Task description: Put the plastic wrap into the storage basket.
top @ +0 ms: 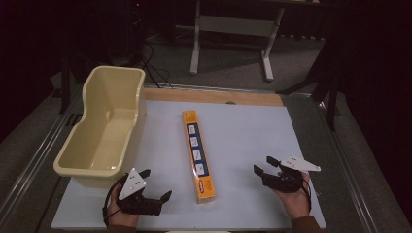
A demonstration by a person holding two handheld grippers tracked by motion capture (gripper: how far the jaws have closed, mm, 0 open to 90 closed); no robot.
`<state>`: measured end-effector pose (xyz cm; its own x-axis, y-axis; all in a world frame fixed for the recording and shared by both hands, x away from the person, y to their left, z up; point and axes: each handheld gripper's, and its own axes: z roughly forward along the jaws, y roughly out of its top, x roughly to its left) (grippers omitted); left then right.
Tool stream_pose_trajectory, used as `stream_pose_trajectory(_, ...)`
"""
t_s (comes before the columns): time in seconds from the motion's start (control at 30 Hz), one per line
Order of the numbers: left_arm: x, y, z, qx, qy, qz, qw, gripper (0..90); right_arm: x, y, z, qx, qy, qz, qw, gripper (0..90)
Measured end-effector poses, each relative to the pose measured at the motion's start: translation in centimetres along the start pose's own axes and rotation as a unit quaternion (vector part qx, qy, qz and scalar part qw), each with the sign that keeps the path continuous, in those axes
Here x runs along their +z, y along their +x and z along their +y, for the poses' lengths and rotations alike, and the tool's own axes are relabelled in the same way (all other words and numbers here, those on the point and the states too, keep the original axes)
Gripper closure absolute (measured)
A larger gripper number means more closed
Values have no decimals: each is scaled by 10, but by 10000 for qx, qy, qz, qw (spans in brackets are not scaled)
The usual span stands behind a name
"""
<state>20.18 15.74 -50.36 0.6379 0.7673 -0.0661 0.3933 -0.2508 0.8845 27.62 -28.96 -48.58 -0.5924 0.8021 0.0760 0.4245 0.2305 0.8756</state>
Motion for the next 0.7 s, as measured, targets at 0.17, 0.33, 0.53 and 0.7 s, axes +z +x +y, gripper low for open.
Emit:
stream_pose_trajectory(0.17,-1,-1,0,53,11,70,10000,16,9,10,6,60,127,131,9998,357)
stream_pose_trajectory(0.33,-1,-1,0,51,80,97,9999,16,13,13,12,136,207,105,9996,367)
stream_pose_trajectory(0.53,-1,-2,1,137,110,91,9998,17,20,19,22,45,242,137,9996,365)
stream_pose_trajectory(0.7,-4,-2,2,158,85,109,9998,17,29,27,35,-17,328,194,9993,344)
